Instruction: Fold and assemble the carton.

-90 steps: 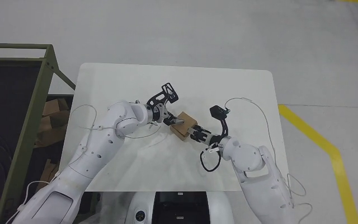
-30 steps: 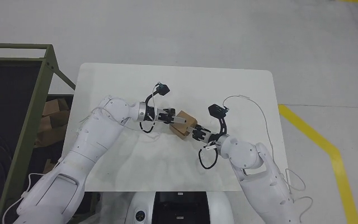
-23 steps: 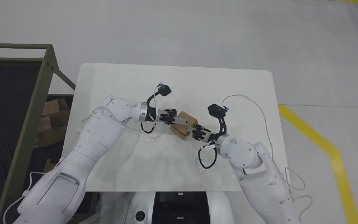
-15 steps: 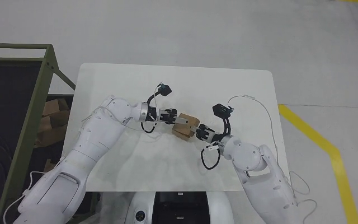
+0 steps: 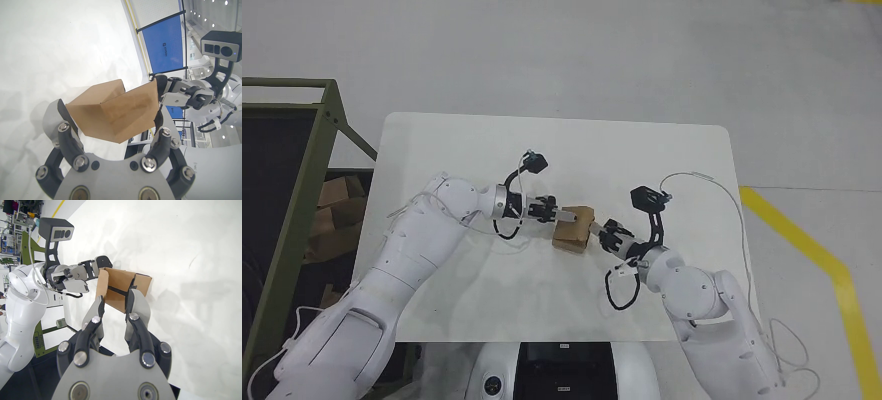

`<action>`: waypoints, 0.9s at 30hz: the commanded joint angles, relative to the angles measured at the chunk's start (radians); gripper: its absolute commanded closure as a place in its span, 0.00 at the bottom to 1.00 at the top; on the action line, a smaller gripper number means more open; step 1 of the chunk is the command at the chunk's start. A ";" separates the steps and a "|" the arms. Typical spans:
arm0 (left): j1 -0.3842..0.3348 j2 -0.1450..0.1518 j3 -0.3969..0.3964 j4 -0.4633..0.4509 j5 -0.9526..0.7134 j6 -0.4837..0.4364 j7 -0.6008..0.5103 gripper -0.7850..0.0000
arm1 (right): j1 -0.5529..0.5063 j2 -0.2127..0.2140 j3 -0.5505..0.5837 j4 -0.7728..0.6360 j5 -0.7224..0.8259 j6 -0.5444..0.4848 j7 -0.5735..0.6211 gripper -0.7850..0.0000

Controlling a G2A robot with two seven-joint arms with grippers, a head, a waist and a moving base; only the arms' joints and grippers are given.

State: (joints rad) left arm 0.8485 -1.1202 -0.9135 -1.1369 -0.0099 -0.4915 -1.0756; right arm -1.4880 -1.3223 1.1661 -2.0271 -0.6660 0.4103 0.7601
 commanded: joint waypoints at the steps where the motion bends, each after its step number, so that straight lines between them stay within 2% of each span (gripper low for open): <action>1: 0.002 0.001 -0.001 0.001 -0.001 0.000 -0.001 0.00 | -0.006 0.002 -0.004 -0.021 -0.014 0.002 0.000 0.70; 9: 0.007 0.003 -0.003 -0.003 -0.001 0.004 -0.004 0.00 | -0.014 0.009 -0.041 -0.087 -0.099 -0.007 0.016 0.67; 11: 0.007 0.003 -0.002 -0.005 0.000 0.005 -0.005 0.06 | -0.009 0.010 -0.048 -0.087 -0.108 -0.003 0.027 0.66; 12: 0.007 0.003 0.000 -0.006 0.002 0.006 -0.006 0.15 | -0.006 0.010 -0.052 -0.085 -0.111 0.000 0.032 0.66; 13: 0.007 0.003 0.000 -0.006 0.003 0.008 -0.005 0.18 | -0.003 0.010 -0.056 -0.083 -0.113 0.001 0.038 0.66; 15: 0.007 0.003 0.002 -0.006 0.005 0.010 -0.005 0.19 | 0.004 0.010 -0.062 -0.079 -0.115 0.005 0.046 0.67; 19: 0.007 0.003 0.006 -0.006 0.008 0.016 -0.005 0.27 | 0.013 0.010 -0.071 -0.076 -0.121 0.011 0.052 0.67; 22: 0.005 0.002 0.009 -0.006 0.010 0.020 -0.005 0.25 | 0.015 0.011 -0.075 -0.078 -0.127 0.016 0.055 0.67; 27: 0.002 0.001 0.014 -0.005 0.012 0.023 -0.007 0.27 | 0.029 0.011 -0.081 -0.050 -0.129 0.028 0.078 0.66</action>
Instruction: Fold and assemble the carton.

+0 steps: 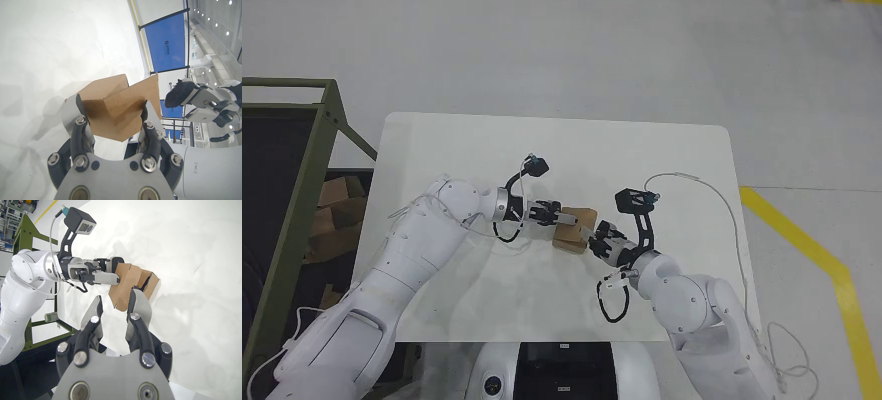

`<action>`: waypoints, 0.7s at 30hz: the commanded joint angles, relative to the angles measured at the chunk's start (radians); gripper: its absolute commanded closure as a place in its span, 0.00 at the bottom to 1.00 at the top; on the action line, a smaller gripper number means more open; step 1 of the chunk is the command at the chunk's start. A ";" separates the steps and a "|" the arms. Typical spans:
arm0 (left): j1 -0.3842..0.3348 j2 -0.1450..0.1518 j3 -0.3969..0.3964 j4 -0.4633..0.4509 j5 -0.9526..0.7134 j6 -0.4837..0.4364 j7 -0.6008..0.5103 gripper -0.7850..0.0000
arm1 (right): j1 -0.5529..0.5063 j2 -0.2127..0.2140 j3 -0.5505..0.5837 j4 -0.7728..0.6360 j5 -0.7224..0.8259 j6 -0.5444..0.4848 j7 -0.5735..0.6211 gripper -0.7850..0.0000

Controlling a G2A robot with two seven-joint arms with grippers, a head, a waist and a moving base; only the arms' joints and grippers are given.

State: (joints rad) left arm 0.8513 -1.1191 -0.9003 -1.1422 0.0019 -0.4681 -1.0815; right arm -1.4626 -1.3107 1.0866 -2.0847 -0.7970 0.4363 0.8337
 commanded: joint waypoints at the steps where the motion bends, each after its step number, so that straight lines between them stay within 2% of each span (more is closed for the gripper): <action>1: -0.001 0.000 0.001 0.000 0.001 -0.001 0.000 0.27 | 0.010 -0.001 -0.003 0.014 0.004 0.004 0.008 0.67; 9: -0.001 -0.001 0.006 -0.001 0.003 -0.003 0.001 0.31 | 0.041 -0.002 -0.011 0.051 0.004 0.029 0.019 0.67; 16: -0.003 -0.003 0.012 0.006 0.004 0.003 0.000 0.30 | 0.016 0.000 -0.009 0.011 -0.026 0.049 -0.022 0.67; 21: -0.008 -0.005 0.017 0.009 0.003 0.003 0.000 0.31 | 0.016 0.002 -0.010 0.016 -0.020 0.033 0.000 0.67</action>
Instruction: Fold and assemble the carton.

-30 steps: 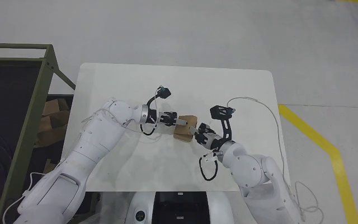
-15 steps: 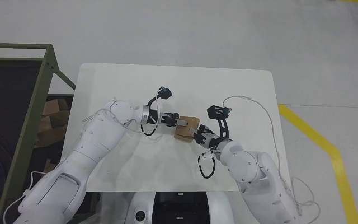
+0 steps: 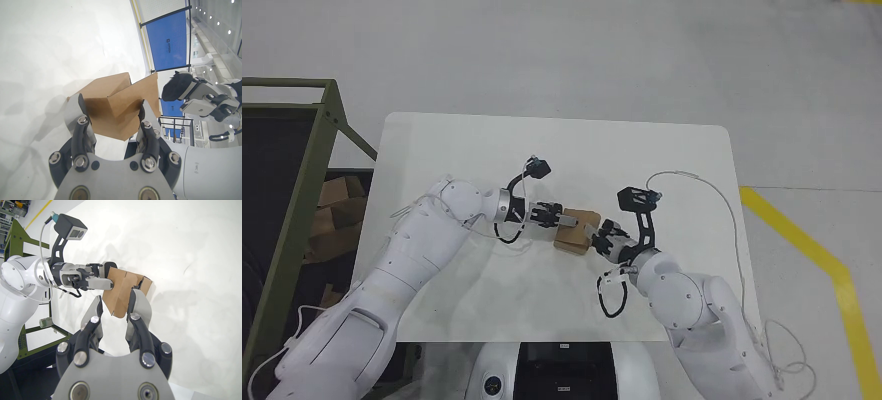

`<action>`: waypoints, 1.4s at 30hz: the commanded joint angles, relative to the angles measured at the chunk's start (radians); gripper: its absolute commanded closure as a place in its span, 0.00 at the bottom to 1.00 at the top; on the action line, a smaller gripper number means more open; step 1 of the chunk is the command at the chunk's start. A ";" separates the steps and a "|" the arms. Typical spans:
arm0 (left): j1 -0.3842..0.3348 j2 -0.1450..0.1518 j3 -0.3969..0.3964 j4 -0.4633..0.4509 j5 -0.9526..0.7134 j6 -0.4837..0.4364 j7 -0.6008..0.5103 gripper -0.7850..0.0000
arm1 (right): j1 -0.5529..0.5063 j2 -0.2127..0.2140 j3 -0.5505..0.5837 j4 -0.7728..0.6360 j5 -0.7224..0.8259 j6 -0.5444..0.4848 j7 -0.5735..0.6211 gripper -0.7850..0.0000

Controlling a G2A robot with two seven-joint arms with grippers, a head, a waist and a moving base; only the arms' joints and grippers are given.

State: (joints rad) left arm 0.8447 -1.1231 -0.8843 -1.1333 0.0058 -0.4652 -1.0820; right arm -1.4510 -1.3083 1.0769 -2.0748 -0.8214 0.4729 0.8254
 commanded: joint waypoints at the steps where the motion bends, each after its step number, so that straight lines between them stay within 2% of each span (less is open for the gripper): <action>1: -0.002 -0.001 0.002 0.001 -0.001 0.001 0.001 0.30 | 0.009 0.000 -0.002 0.012 0.008 -0.006 0.013 0.67; 5: -0.005 -0.002 0.005 0.004 -0.001 0.000 0.000 0.27 | 0.029 -0.001 -0.009 0.036 0.020 -0.005 0.033 0.66; 9: -0.008 -0.003 0.007 0.007 -0.002 -0.002 -0.002 0.29 | 0.048 -0.003 -0.014 0.059 0.028 0.001 0.051 0.67; 13: -0.010 -0.004 0.011 0.008 0.002 -0.003 -0.002 0.38 | 0.059 -0.004 -0.018 0.074 0.036 0.008 0.054 0.67; 28: -0.016 -0.008 0.020 0.017 0.001 -0.008 0.002 0.39 | 0.093 -0.007 -0.041 0.111 0.030 0.032 0.060 0.70; 42: -0.027 -0.013 0.029 0.029 -0.007 -0.012 -0.003 0.39 | 0.117 -0.009 -0.044 0.140 0.045 0.042 0.062 0.86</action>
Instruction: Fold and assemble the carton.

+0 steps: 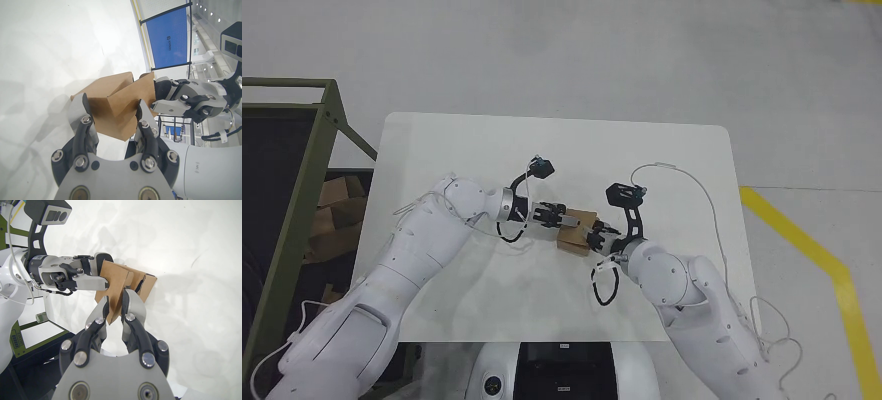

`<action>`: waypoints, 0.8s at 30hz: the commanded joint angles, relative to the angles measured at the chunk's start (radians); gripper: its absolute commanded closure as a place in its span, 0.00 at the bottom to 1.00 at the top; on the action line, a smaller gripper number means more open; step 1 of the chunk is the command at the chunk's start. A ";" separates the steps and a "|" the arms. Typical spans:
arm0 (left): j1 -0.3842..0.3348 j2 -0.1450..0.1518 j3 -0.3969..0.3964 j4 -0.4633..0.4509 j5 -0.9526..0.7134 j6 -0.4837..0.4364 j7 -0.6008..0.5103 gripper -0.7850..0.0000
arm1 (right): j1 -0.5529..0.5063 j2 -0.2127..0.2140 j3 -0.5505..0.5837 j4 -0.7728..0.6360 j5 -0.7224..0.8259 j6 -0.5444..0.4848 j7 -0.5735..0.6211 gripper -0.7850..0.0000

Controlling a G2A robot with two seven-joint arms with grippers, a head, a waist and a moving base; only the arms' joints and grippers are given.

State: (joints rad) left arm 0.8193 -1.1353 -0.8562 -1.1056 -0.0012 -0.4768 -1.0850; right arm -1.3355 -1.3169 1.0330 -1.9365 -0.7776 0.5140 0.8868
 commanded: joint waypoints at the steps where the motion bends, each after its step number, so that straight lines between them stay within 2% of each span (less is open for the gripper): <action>1: -0.002 -0.001 0.001 0.003 -0.001 -0.001 0.000 0.40 | 0.003 0.000 0.000 0.003 0.002 0.000 0.001 0.88; 3: -0.004 -0.001 0.003 0.005 -0.001 -0.002 -0.002 0.40 | 0.005 0.000 -0.001 0.006 0.004 0.000 0.000 0.91; 5: -0.006 -0.002 0.003 0.007 -0.002 -0.003 -0.002 0.39 | 0.007 -0.001 -0.001 0.009 0.006 0.001 0.000 1.00; 24: -0.016 -0.005 0.006 0.019 -0.003 -0.008 -0.004 0.40 | 0.017 -0.001 0.001 0.026 0.029 0.005 -0.008 1.00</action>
State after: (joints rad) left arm 0.8041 -1.1401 -0.8498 -1.0868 -0.0054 -0.4853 -1.0889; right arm -1.3186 -1.3177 1.0336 -1.9113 -0.7508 0.5186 0.8795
